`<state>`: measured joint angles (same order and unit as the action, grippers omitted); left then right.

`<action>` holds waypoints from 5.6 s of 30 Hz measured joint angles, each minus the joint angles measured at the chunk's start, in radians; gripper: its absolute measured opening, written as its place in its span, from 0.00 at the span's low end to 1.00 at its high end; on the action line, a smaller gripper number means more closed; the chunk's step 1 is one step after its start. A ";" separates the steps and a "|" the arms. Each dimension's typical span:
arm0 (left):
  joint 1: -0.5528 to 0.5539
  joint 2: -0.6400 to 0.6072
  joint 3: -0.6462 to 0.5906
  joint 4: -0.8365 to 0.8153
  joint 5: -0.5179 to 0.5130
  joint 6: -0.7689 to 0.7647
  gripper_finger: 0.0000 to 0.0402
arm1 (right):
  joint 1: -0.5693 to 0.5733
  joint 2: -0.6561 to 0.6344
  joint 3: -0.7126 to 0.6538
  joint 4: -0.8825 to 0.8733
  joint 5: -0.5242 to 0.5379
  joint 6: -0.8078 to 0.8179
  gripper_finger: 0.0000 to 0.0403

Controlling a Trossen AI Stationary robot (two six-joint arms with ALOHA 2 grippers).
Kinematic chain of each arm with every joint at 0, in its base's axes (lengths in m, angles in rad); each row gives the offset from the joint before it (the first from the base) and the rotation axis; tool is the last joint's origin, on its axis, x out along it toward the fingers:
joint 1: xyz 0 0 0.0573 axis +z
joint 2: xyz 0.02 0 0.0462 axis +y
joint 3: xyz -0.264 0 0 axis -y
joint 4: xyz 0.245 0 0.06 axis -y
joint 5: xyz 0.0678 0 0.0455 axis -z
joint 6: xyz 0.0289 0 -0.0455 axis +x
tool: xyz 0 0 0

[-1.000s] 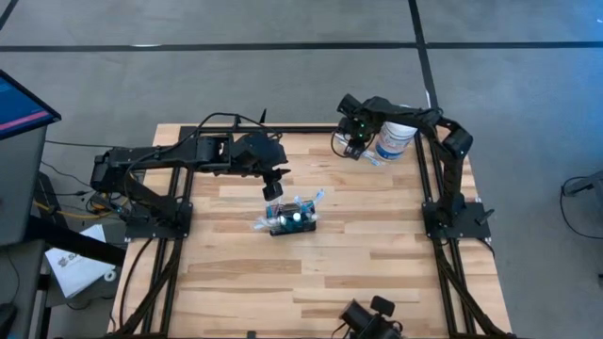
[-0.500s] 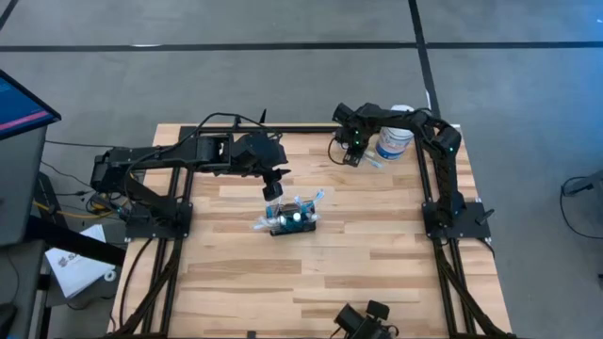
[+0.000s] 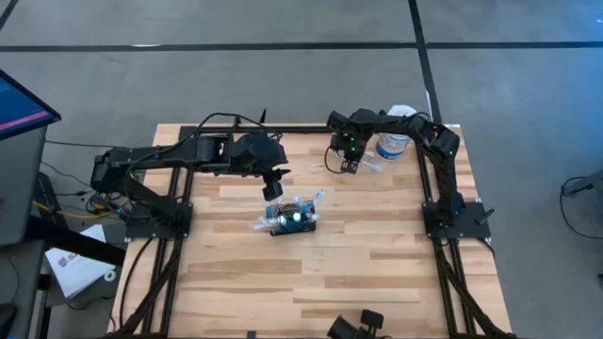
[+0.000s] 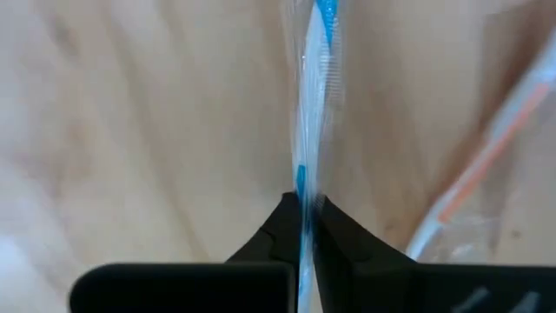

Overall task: Pick & Place toothbrushing station
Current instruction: Put the blue toothbrush into the wire organizer

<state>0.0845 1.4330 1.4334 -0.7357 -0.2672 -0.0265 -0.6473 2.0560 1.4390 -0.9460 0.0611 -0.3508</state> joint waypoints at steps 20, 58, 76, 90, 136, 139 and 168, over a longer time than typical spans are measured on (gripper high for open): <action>0.000 0.000 0.000 0.010 -0.003 0.001 0.28 | 0.163 -0.311 0.037 -0.049 0.019 0.041 0.00; 0.000 0.000 0.000 0.228 0.030 0.012 0.28 | 0.511 -0.703 0.037 0.348 0.009 0.134 0.00; -0.016 0.000 -0.072 0.487 0.125 0.153 0.28 | 0.581 -0.752 0.037 0.605 -0.143 0.146 0.00; -0.024 0.000 -0.245 0.925 0.173 0.262 0.28 | 0.596 -0.762 0.037 0.614 -0.165 0.150 0.01; -0.024 0.047 -0.302 1.387 0.352 0.281 0.28 | 0.609 -0.758 0.037 0.656 -0.171 0.142 0.00; -0.024 0.068 -0.302 1.400 0.351 0.284 0.26 | 0.609 -0.758 0.037 0.648 -0.170 0.142 0.00; -0.024 0.057 -0.301 1.276 0.392 0.105 0.03 | 0.608 -0.813 0.010 0.497 -0.219 0.060 0.16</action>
<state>0.0601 1.4902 1.1320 0.5401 0.1249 0.0781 -0.0395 1.2426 1.4490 -0.4493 -0.1581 -0.2905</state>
